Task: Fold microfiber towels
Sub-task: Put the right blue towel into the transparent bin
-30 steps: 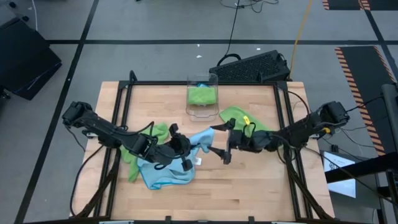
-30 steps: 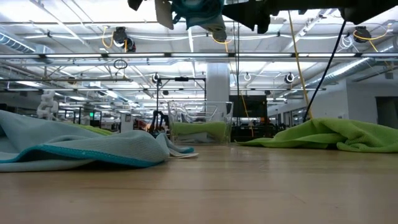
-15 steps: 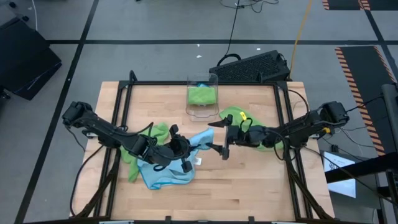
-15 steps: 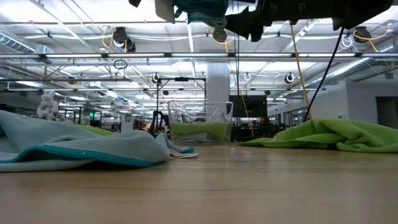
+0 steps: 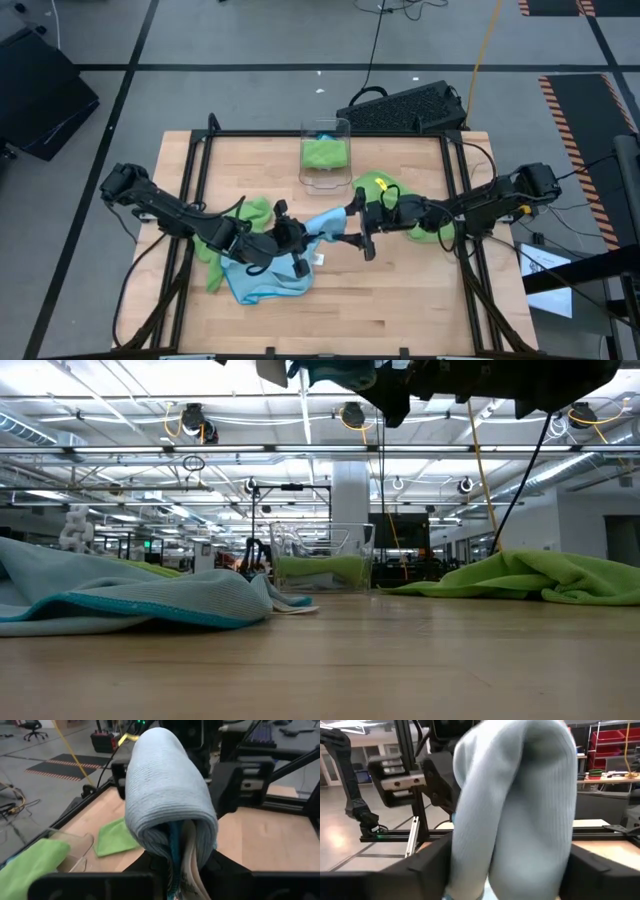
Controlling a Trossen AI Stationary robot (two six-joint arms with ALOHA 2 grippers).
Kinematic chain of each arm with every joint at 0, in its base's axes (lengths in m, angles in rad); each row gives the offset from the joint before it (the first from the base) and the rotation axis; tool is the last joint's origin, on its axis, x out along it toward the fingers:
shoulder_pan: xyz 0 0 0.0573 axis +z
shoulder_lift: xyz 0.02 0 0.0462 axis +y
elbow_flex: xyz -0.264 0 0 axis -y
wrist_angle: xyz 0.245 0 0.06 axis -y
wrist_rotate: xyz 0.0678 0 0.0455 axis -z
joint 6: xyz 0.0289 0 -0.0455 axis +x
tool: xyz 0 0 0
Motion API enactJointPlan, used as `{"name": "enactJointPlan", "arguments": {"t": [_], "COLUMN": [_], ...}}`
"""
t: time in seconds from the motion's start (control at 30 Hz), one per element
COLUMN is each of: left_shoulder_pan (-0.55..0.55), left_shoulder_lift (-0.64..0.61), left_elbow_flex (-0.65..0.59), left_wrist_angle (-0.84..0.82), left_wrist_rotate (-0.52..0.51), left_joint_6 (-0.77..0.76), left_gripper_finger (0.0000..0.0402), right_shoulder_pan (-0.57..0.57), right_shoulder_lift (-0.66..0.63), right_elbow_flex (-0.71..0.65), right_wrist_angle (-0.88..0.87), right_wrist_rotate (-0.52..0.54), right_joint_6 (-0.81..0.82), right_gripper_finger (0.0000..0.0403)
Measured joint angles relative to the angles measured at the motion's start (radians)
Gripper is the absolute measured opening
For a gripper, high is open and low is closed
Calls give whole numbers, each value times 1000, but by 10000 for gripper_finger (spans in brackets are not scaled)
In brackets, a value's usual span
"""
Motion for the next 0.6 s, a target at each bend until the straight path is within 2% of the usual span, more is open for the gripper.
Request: {"name": "enactJointPlan", "arguments": {"t": [0.37,0.5,0.6], "left_shoulder_pan": [0,0,1], "left_shoulder_lift": [0,0,0], "left_elbow_flex": [0,0,0], "left_wrist_angle": [12,-8,-46], "left_wrist_rotate": [5,0,12], "left_joint_6": [8,17,16], "left_gripper_finger": [42,44,74], "right_shoulder_pan": [-1,1,1], "right_shoulder_lift": [0,0,-7], "right_elbow_flex": [0,0,0], "right_wrist_angle": [-2,-11,-39], "right_wrist_rotate": [-20,-19,-19], "right_joint_6": [-44,-59,-44], "right_gripper_finger": [31,29,44]}}
